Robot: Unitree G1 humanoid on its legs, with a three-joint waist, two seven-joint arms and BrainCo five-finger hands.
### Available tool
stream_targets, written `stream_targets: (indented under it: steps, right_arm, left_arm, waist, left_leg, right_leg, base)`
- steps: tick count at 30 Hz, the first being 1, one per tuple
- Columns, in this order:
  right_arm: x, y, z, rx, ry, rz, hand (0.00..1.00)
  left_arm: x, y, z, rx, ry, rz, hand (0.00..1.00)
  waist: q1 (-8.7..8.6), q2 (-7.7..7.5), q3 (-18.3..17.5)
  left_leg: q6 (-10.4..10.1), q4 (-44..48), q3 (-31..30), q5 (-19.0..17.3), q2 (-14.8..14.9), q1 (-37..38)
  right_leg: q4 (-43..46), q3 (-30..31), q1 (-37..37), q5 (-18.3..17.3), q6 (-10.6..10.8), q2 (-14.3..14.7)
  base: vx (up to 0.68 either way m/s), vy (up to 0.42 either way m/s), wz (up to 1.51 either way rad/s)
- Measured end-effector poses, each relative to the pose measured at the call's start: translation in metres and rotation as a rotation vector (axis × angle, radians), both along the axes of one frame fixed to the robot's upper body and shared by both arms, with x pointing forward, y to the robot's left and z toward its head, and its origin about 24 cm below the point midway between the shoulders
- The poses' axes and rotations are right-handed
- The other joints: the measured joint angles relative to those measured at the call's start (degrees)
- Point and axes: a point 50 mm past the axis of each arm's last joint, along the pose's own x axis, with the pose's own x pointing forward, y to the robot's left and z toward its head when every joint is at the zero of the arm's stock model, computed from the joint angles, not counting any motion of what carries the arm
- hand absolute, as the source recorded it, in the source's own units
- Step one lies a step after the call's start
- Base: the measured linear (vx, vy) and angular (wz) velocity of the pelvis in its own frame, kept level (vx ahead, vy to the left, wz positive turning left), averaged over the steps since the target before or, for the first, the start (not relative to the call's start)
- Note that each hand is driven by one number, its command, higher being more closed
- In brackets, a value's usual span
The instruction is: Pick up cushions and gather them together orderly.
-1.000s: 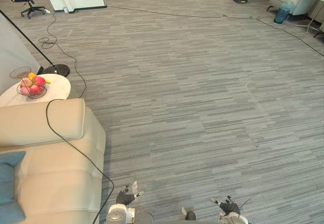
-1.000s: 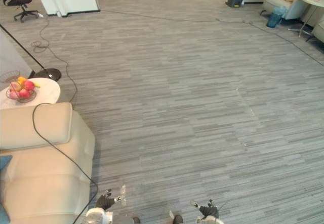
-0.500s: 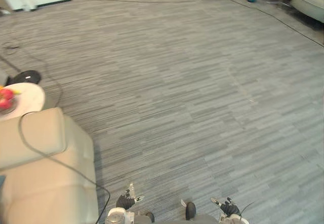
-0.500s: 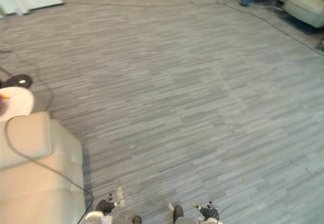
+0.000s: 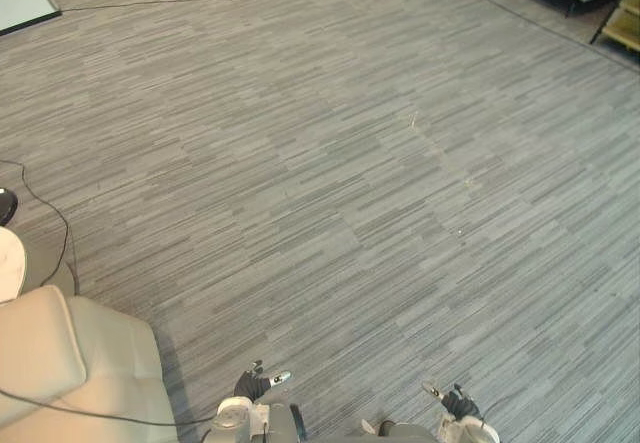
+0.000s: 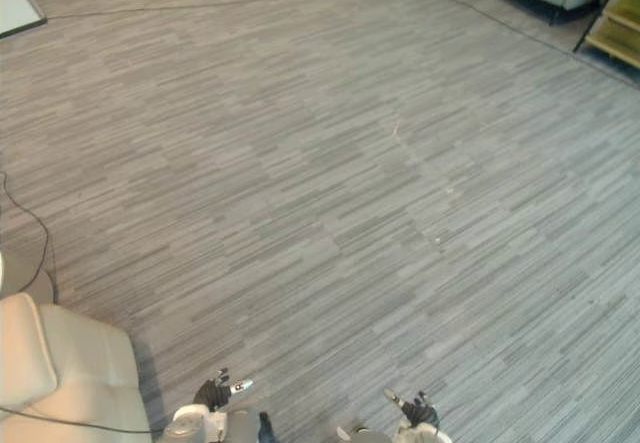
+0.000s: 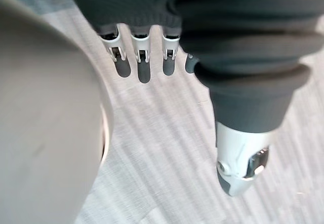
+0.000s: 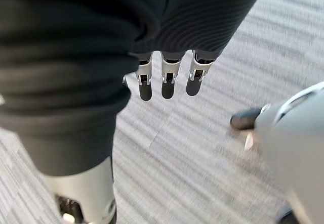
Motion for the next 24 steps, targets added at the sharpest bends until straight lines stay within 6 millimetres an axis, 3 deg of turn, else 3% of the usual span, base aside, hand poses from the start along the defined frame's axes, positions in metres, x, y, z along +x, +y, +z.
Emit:
stream_targets:
  steps: [1, 3, 4, 5, 7, 8, 9, 10, 11, 12, 14, 15, 16, 17, 18, 20, 21, 22, 24]
  right_arm:
    - [0.004, 0.003, 0.000, 0.002, -0.006, 0.010, 0.00]
    - [0.004, 0.015, -0.002, 0.029, -0.003, 0.021, 0.00]
    - [0.001, 0.019, -0.003, 0.041, 0.005, 0.019, 0.00]
    - [-0.001, 0.020, -0.004, 0.045, 0.007, 0.017, 0.00]
    - [0.001, 0.021, -0.003, 0.044, -0.002, 0.021, 0.00]
    - [0.005, 0.023, -0.002, 0.043, -0.010, 0.044, 0.00]
    - [0.011, 0.026, 0.000, 0.041, -0.018, 0.078, 0.00]
    - [0.011, 0.026, 0.000, 0.039, -0.018, 0.090, 0.00]
    - [0.016, 0.029, 0.001, 0.032, -0.026, 0.121, 0.00]
    - [0.022, 0.029, 0.004, 0.025, -0.042, 0.139, 0.00]
    - [0.031, 0.026, 0.008, 0.006, -0.066, 0.158, 0.00]
    - [0.031, 0.023, 0.009, -0.003, -0.072, 0.157, 0.00]
    - [0.029, 0.022, 0.008, -0.003, -0.066, 0.155, 0.00]
    - [0.018, 0.019, 0.004, -0.007, -0.040, 0.148, 0.00]
    - [0.016, 0.012, 0.004, -0.023, -0.030, 0.145, 0.00]
    - [0.011, 0.006, 0.003, -0.031, -0.012, 0.133, 0.00]
    - [0.006, 0.000, 0.002, -0.037, 0.000, 0.110, 0.00]
    - [0.005, 0.002, 0.001, -0.033, 0.005, 0.111, 0.00]
    - [0.000, 0.005, -0.001, -0.025, 0.019, 0.113, 0.00]
  left_arm:
    - [0.001, 0.003, 0.001, 0.005, 0.000, 0.006, 0.00]
    - [0.001, 0.010, 0.001, 0.022, 0.002, 0.006, 0.00]
    - [0.003, 0.014, 0.002, 0.024, -0.004, 0.023, 0.00]
    - [0.001, 0.014, 0.001, 0.021, 0.004, 0.035, 0.00]
    - [-0.003, 0.015, -0.001, 0.024, 0.023, 0.029, 0.00]
    - [-0.007, 0.016, -0.002, 0.036, 0.046, 0.013, 0.00]
    - [-0.009, 0.017, -0.003, 0.044, 0.060, -0.002, 0.00]
    - [-0.009, 0.017, -0.003, 0.045, 0.063, -0.006, 0.00]
    - [-0.008, 0.015, -0.003, 0.047, 0.063, -0.022, 0.00]
    - [-0.004, 0.013, -0.002, 0.044, 0.055, -0.036, 0.00]
    - [-0.004, 0.009, -0.003, 0.033, 0.056, -0.037, 0.00]
    - [-0.004, 0.007, -0.003, 0.035, 0.058, -0.054, 0.00]
    - [-0.004, 0.007, -0.003, 0.038, 0.059, -0.058, 0.00]
    - [-0.007, 0.007, -0.004, 0.040, 0.071, -0.062, 0.00]
    - [-0.006, 0.000, -0.005, 0.022, 0.074, -0.066, 0.00]
    - [0.006, -0.013, -0.002, 0.006, 0.040, -0.104, 0.00]
    - [0.008, -0.020, -0.002, -0.007, 0.033, -0.113, 0.00]
    - [0.008, -0.021, -0.002, -0.012, 0.033, -0.106, 0.00]
    - [0.004, -0.020, -0.003, -0.020, 0.042, -0.078, 0.00]
  waist:
    - [0.14, -0.64, 0.1]
    - [-0.03, -1.60, 0.5]
    - [0.87, -1.94, 0.8]
    - [1.91, -2.10, 0.9]
    - [2.12, -2.08, 0.9]
    - [1.76, -2.07, 0.8]
    - [1.55, -2.44, 0.5]
    - [1.47, -2.42, 0.5]
    - [1.13, -2.20, 0.5]
    - [0.36, -1.79, 0.7]
    - [-0.34, -0.55, 1.4]
    - [-0.53, -0.50, 1.4]
    - [-0.51, -0.86, 1.2]
    - [-0.65, -1.73, 0.6]
    - [-0.39, 0.12, 0.6]
    - [-1.30, 1.71, 0.2]
    - [-1.64, 2.88, 0.1]
    - [-1.55, 2.94, 0.2]
    - [-0.34, 2.73, 0.6]
  left_leg:
    - [0.3, -0.1, 1.1, 3.4, -1.1, 0.3]
    - [1.3, 2.9, 1.3, -0.2, -1.7, -0.3]
    - [1.8, 6.0, 2.8, -3.1, -1.2, 0.3]
    - [2.5, 6.2, 5.4, -4.8, -0.4, 3.4]
    - [3.1, 5.3, 8.4, -5.9, 0.0, 7.5]
    - [3.6, 3.7, 10.8, -6.8, 0.2, 11.1]
    - [3.5, 1.2, 12.7, -7.0, 0.2, 14.7]
    - [3.5, 0.2, 13.1, -7.0, 0.4, 15.9]
    - [3.5, -2.1, 14.1, -6.9, 1.0, 18.3]
    - [3.3, -4.2, 15.6, -6.8, 2.0, 20.5]
    - [2.7, -7.1, 17.2, -6.5, 3.6, 23.6]
    - [1.7, -8.6, 18.2, -6.0, 3.9, 25.7]
    - [1.6, -8.7, 18.3, -6.0, 3.8, 26.4]
    - [0.1, -8.3, 17.5, -6.7, 3.0, 28.3]
    - [-0.3, -7.8, 16.9, -7.0, 4.5, 28.8]
    - [-2.5, -2.4, 13.8, -2.6, 5.4, 26.8]
    - [-3.0, 11.1, 10.9, 2.5, 7.8, 22.5]
    - [-3.0, 15.3, 10.0, 4.0, 8.5, 21.0]
    - [-1.6, 33.5, 7.1, -0.2, 10.3, 13.9]
  right_leg:
    - [-1.3, 1.7, 0.6, -0.3, 2.2, -1.2]
    - [-0.1, 1.5, 0.2, 1.0, 1.7, -1.4]
    - [3.4, 2.7, -0.4, 0.9, 2.1, -1.8]
    - [11.1, 4.9, -3.3, 0.7, 2.2, -2.5]
    - [22.0, 5.8, -7.6, 1.6, 2.0, -3.5]
    - [31.7, 4.1, -11.5, 1.0, 2.7, -4.4]
    - [37.7, -1.6, -14.6, -1.5, 1.6, -5.3]
    - [38.7, -4.0, -15.3, -2.4, 0.8, -5.3]
    - [39.4, -10.6, -17.6, -4.3, -1.4, -4.6]
    - [37.5, -15.6, -20.2, -5.6, -3.4, -3.1]
    - [31.6, -19.1, -23.3, -5.7, -4.6, 0.4]
    - [23.0, -21.4, -25.3, -2.2, -6.2, 3.7]
    - [19.0, -21.6, -25.3, 0.2, -7.3, 4.7]
    - [11.9, -21.0, -24.3, 8.4, -14.5, 6.4]
    - [12.6, -21.8, -23.8, 8.6, -14.2, 7.3]
    - [12.3, -21.4, -22.5, 5.3, -13.0, 8.3]
    - [8.4, -20.5, -17.7, 4.5, -12.6, 10.5]
    - [7.2, -20.0, -16.1, 4.4, -12.6, 11.1]
    - [2.5, -17.4, -7.8, 3.6, -12.1, 13.2]
  base:
    - [0.27, 0.283, -0.41]
    - [0.32, 0.297, -0.40]
    - [0.33, 0.274, -0.83]
    - [0.43, 0.312, -1.06]
    - [0.34, 0.168, -0.82]
    - [0.37, 0.074, -0.74]
    - [0.45, 0.074, -0.69]
    - [0.39, 0.009, -0.61]
    - [0.40, -0.020, -0.53]
    - [0.32, -0.020, -0.52]
    - [0.44, -0.057, -0.52]
    - [0.56, -0.082, -0.50]
    - [0.52, -0.096, -0.33]
    - [0.45, -0.076, -0.25]
    - [0.54, -0.069, -0.23]
    - [0.59, -0.112, -0.19]
    - [0.48, -0.130, -0.17]
    - [0.44, -0.087, -0.27]
    - [0.34, -0.030, -0.50]
